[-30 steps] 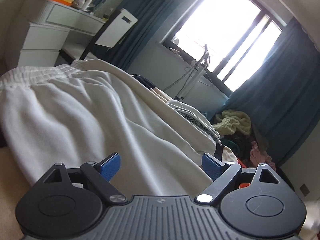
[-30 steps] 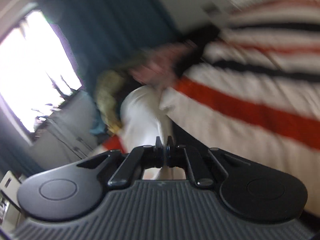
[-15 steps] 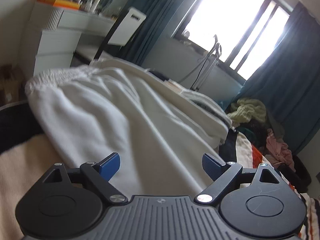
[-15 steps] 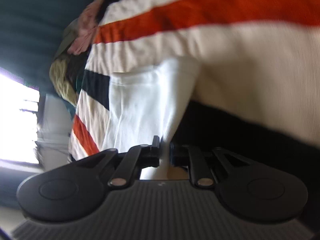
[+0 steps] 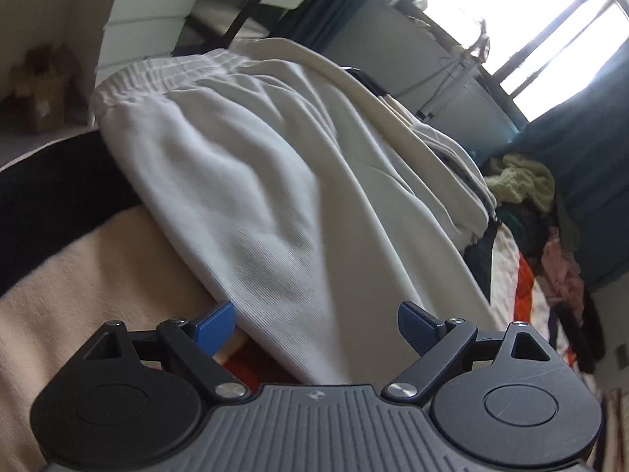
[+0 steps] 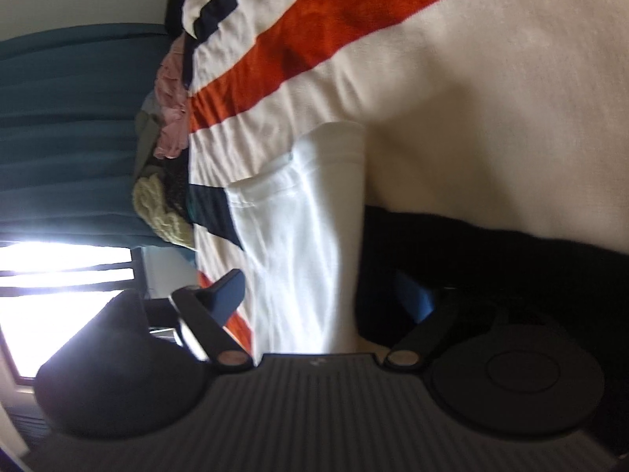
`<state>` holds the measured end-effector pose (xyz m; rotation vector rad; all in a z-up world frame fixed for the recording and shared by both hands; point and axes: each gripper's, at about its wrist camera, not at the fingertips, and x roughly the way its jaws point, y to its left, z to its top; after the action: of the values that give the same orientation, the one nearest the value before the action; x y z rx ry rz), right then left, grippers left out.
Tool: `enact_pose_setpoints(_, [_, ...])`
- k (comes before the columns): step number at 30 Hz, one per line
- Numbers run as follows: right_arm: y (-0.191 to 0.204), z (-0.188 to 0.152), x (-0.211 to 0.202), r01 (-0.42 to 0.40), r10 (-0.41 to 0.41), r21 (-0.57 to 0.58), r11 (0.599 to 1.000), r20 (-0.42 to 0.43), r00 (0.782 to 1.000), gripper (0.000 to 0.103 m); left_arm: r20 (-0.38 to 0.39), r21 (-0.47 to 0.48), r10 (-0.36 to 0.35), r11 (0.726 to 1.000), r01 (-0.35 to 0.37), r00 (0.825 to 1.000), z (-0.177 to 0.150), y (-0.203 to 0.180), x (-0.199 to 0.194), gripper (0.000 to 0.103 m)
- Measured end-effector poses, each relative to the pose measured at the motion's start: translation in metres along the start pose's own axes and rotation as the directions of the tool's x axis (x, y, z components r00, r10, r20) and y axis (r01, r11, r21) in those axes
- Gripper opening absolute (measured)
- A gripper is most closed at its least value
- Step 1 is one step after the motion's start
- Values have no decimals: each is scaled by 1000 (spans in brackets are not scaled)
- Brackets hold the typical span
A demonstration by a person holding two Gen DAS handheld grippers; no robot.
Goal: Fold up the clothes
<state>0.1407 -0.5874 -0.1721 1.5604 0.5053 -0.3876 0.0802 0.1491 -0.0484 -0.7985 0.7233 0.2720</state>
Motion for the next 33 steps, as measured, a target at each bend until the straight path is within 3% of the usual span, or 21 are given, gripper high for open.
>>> enact_pose_setpoints(3, [-2,1,0,-32,31,25,999,11,999,86,-27,-9,-66,998,66,997,20,9,-4,96])
enact_pose_setpoints(6, [-4,3,0,-64,63,49,997,23,998,85,36,12,-89,996,88,995,31,18,-14,100])
enact_pose_setpoints(13, [7,10,1,-32,37,-62,998,82,996,78,66,-57,-122,990,126,990,37,40,-9,100])
enact_pose_setpoints(15, [8,14,0,-22,32,-80,997,131,991,67,73,-73,-115,990,120,991,38,43,-10,100])
enact_pose_setpoints(17, [6,19,5,-8,19,-91,996,127,992,64,69,-88,-108,990,114,992,36,46,-11,101])
enact_pose_setpoints(21, [-4,28,12,12,-6,-65,998,88,996,34,70,-66,-76,995,81,995,33,44,-8,101])
enact_pose_setpoints(26, [-12,32,12,-4,8,-41,999,101,995,12,94,-99,-45,994,55,995,34,48,-8,101])
enact_pose_setpoints(29, [1,31,7,-24,39,-114,993,135,990,6,99,-148,-38,988,52,994,36,56,-9,101])
enact_pose_setpoints(33, [14,29,-7,-76,109,-165,983,204,973,5,102,-191,-42,980,61,994,36,60,-13,101])
